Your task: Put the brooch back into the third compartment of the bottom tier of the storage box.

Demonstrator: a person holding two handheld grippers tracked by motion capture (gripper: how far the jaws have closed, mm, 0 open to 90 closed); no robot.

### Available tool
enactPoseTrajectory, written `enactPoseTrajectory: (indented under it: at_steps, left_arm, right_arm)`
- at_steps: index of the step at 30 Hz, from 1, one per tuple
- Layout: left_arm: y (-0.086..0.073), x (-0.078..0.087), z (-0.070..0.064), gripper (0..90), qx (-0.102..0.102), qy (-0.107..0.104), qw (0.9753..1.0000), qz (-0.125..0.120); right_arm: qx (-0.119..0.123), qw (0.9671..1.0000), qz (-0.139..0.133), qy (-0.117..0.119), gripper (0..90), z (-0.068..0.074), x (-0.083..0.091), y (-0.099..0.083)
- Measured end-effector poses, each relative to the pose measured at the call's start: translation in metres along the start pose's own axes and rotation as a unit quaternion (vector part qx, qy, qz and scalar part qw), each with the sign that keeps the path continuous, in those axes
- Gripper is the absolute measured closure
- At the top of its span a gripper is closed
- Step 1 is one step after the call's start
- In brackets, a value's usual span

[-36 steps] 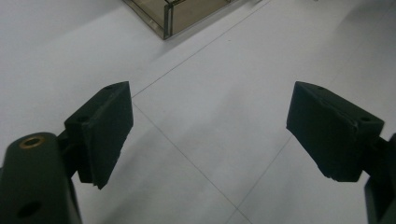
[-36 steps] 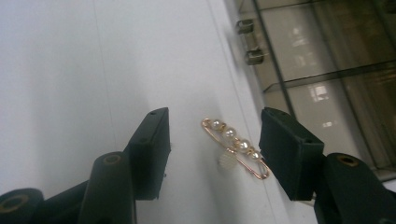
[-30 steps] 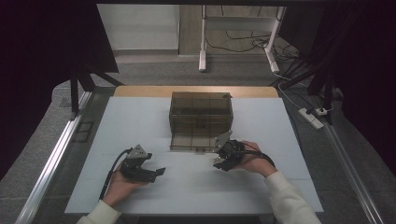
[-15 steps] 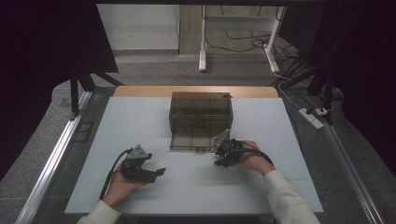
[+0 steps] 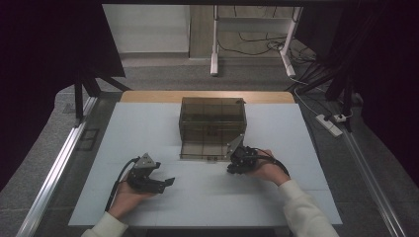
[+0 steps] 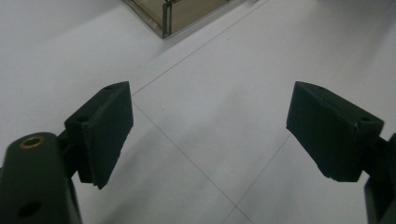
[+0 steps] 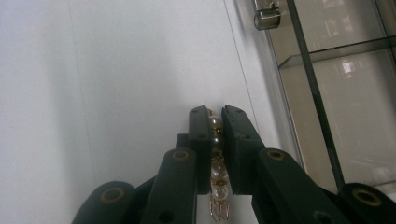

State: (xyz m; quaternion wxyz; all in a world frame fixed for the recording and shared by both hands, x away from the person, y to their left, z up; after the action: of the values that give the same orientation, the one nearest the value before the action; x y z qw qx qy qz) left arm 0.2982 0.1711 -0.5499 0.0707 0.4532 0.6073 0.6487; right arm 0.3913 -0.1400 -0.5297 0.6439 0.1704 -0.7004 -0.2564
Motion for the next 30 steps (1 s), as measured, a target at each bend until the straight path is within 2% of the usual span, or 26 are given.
enactPoseTrajectory:
  at_steps: [3, 5, 11, 13, 16, 30]
  left_arm:
    - [0.000, 0.000, 0.000, 15.5, 0.000, 0.000, 1.0000, 0.000]
    - [0.000, 0.000, 0.001, 15.5, -0.001, 0.000, 1.0000, 0.001]
    - [0.000, 0.000, 0.001, 15.5, 0.000, 0.000, 1.0000, 0.000]
    - [0.000, 0.000, 0.001, 15.5, 0.000, -0.001, 1.0000, -0.001]
    - [0.000, 0.000, 0.000, 15.5, 0.000, -0.001, 1.0000, -0.001]
    - [0.000, 0.000, 0.000, 15.5, 0.000, -0.002, 1.0000, 0.000]
  right_arm:
    - [-0.006, 1.0000, -0.003, -0.006, 82.0, -0.001, 0.001, 0.000]
    - [-0.009, 0.9999, -0.009, -0.002, 82.0, -0.002, 0.004, 0.000]
    - [-0.013, 0.9990, -0.044, -0.001, 82.0, -0.001, 0.014, 0.006]
    - [-0.007, 0.9985, -0.054, -0.002, 82.0, 0.000, 0.017, 0.008]
    - [-0.015, 0.9978, -0.065, -0.004, 82.0, 0.002, 0.020, 0.009]
    - [-0.025, 0.9950, -0.096, -0.006, 82.0, 0.002, 0.031, 0.012]
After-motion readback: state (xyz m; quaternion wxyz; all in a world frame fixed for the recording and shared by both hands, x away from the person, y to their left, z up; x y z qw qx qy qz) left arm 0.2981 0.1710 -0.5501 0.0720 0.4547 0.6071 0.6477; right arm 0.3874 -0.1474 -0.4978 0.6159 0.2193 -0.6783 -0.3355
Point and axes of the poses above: each handheld gripper's, and its own axes: x roughly backward along the jaws, y roughly out of its top, z roughly to its left, the point moved 3 cm from there along -x, roughly forward along the jaws, and after that the axes turned 12 degrees about -z, right-handed, at the moved point
